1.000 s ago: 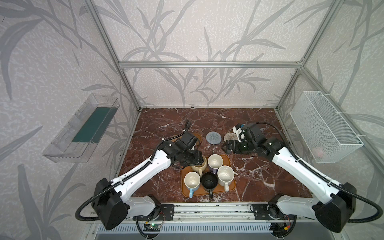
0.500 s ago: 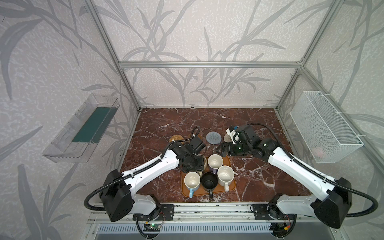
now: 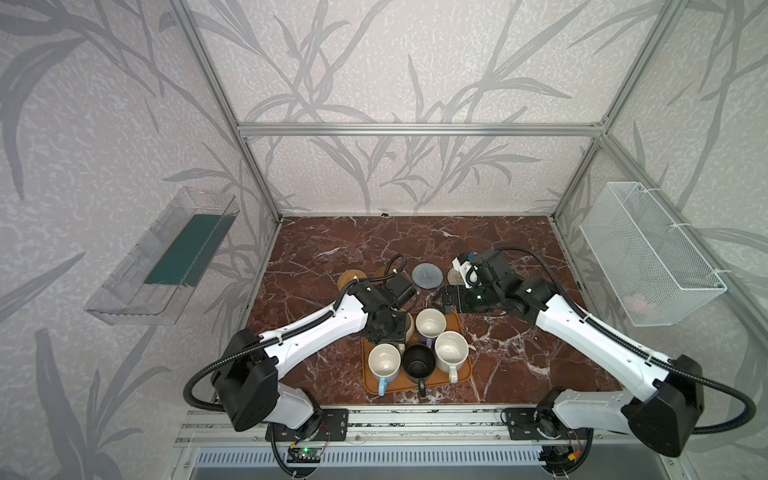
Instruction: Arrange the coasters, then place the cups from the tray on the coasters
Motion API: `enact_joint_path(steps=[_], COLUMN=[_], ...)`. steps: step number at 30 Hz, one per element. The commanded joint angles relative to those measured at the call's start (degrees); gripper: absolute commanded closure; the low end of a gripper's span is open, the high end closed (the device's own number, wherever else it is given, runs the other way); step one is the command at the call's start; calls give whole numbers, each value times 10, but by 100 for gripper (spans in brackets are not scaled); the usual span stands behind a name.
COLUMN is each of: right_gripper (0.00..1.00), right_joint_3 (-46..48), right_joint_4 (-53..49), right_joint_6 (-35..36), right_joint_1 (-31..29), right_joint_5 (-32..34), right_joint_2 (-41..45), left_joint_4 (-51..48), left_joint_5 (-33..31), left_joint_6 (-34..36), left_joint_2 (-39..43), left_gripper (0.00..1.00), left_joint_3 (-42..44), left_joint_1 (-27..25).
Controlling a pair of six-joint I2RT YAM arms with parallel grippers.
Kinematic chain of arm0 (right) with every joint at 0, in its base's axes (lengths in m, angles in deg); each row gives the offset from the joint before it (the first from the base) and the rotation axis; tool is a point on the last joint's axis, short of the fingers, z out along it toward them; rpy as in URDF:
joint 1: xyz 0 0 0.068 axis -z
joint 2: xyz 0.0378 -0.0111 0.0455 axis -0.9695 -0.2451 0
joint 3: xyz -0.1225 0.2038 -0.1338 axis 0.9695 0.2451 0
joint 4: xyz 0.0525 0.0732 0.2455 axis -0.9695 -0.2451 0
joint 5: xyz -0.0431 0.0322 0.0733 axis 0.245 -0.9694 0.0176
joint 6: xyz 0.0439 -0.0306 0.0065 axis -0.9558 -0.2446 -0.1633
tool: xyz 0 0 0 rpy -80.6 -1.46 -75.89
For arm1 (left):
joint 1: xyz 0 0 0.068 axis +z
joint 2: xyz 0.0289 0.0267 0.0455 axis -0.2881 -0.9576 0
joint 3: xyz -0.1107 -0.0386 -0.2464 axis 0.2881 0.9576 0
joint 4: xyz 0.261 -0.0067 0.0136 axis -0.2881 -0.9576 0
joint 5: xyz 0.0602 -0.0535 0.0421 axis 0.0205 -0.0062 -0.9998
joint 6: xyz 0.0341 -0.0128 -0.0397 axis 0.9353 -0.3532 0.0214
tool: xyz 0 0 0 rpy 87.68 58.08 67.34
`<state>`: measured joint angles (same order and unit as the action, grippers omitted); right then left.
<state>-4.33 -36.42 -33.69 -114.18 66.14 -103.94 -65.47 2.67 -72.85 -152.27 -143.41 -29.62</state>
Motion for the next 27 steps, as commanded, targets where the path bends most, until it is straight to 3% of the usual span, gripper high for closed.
enact_joint_path(steps=[1, 13, 27], right_gripper=[1, 1, 1], right_joint_3=[4, 17, 28], right_joint_4=[-7, -4, -2], right_joint_6=[-1, -1, -4], right_joint_1=[-3, -4, -3], right_joint_5=[8, 11, 12], right_joint_2=[9, 15, 24], left_joint_4=[-24, -42, -26], left_joint_5=[-21, -23, -34], left_joint_6=[7, 20, 21], left_joint_2=[-10, -35, -63], left_gripper=[45, 52, 53], left_joint_3=[-21, -33, -34], left_joint_1=[-4, -21, -26])
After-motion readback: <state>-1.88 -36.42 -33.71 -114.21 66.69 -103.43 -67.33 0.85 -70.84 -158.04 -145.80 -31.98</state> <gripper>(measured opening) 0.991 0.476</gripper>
